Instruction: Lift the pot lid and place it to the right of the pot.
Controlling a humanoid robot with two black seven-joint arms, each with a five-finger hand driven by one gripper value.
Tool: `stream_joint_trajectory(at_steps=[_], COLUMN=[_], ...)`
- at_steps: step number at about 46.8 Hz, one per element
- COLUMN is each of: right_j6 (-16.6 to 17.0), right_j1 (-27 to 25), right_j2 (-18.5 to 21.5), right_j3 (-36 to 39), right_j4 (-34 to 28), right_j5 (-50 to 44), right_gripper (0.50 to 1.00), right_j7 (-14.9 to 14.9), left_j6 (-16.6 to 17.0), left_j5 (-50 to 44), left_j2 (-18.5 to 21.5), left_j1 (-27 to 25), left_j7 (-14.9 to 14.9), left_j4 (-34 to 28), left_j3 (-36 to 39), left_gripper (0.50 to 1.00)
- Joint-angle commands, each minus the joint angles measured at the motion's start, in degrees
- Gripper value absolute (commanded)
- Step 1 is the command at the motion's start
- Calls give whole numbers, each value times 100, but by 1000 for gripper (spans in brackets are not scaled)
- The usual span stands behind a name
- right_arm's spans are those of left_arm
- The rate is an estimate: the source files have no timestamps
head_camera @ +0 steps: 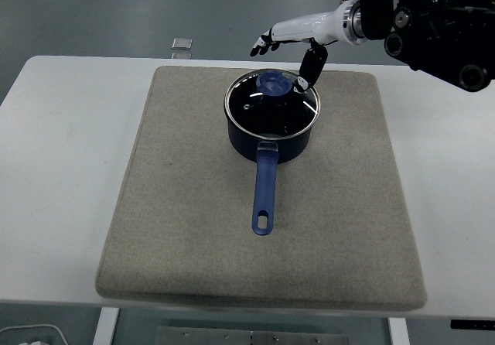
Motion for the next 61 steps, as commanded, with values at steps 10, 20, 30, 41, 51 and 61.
stream_joint_trajectory(at_steps=[10, 20, 30, 41, 51, 61], right_j6=[-8, -8, -34, -70, -61, -70], right_j1=[72, 63, 2, -25, -69, -78], right_j2=[212, 256, 335, 361, 379, 379], right_j3=[-204, -274, -318, -397, -424, -476], right_j4=[-18, -53, -79, -132, -176, -185], right_j5=[-253, -482, -490, -499, -508, -508], right_gripper=[919, 907, 868, 830, 783, 740], right_j7=[8, 69, 78, 78, 87, 87], left_j6=[0, 0, 0, 0, 0, 0], left_j5=[0, 0, 0, 0, 0, 0], left_j2=[0, 0, 0, 0, 0, 0], left_j1=[0, 0, 0, 0, 0, 0], left_j7=[0, 0, 0, 0, 0, 0], left_j4=[-6, -6, -6, 12, 12, 12], left_j3=[0, 0, 0, 0, 0, 0], left_gripper=[1000, 1000, 1000, 1000, 1000, 1000])
